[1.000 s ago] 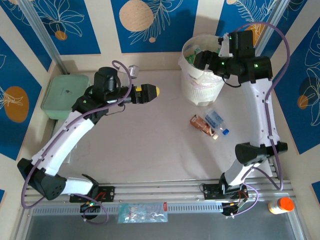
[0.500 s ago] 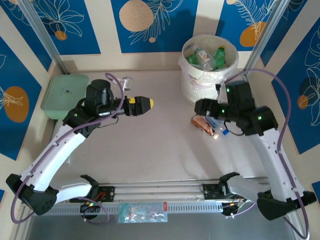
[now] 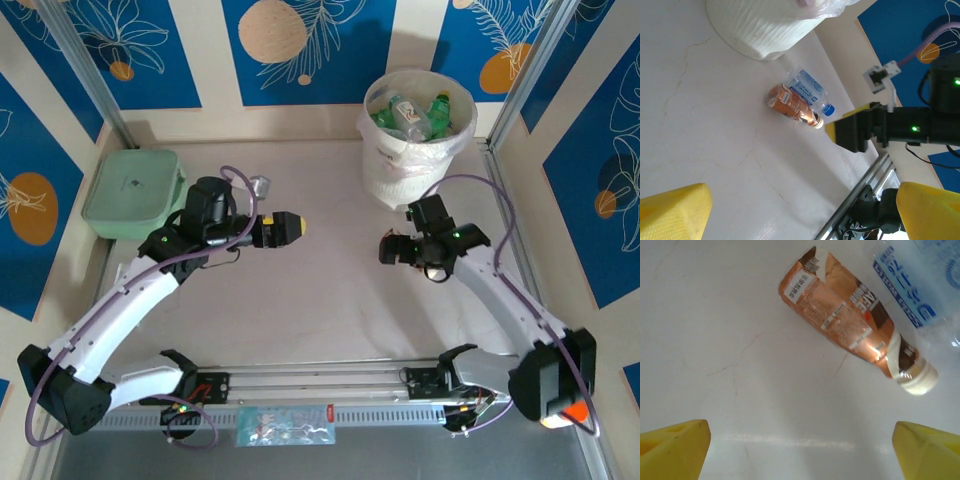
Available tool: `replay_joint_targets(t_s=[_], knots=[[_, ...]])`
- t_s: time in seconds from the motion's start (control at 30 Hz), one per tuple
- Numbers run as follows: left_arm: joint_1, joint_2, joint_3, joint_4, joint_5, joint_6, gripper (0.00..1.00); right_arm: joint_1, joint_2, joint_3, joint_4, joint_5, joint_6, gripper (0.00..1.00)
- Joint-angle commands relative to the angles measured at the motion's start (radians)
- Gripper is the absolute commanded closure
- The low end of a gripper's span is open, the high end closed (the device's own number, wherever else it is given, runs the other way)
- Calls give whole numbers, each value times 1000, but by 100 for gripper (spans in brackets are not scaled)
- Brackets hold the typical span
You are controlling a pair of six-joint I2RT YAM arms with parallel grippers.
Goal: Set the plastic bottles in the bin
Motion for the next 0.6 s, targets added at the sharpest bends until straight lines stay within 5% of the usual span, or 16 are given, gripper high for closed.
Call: replay_joint_targets(t_s=[0.0,0.23,0.57], knots=[[-5,19,-12,53,10,-4,5,1,114,28,101,66,-95,3],[-3,27,-4,35,19,23,5,-31,377,156,151,121,-170,2],[11,46,20,28,54,38,5,-14,542,223,135,138,-252,7]])
